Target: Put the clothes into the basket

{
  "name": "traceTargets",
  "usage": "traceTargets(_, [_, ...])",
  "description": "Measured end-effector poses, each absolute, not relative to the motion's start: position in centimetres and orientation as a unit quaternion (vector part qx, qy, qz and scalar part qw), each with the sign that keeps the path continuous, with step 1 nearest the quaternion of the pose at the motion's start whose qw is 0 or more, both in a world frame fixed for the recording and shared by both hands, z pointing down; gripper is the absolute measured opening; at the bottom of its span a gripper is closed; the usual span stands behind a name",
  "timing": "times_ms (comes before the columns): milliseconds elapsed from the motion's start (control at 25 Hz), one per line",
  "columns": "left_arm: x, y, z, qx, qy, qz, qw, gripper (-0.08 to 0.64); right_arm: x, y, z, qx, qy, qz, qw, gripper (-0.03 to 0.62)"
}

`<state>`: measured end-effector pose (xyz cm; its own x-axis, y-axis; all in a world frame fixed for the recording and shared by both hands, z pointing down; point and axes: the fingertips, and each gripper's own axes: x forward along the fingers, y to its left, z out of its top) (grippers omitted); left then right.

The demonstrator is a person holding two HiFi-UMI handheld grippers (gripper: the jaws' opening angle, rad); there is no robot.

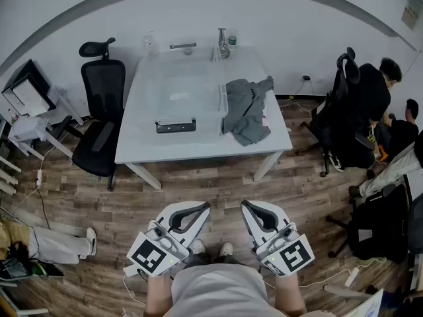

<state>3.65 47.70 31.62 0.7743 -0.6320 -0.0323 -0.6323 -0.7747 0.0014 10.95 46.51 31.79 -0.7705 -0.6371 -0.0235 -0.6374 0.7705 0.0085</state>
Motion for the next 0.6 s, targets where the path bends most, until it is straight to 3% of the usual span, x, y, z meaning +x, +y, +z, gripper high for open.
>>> traceTargets(600, [5.3, 47.8, 31.3, -0.938, 0.346, 0.021, 0.006, 0.005, 12.9, 46.2, 31.4, -0.349, 0.937, 0.016, 0.021, 0.005])
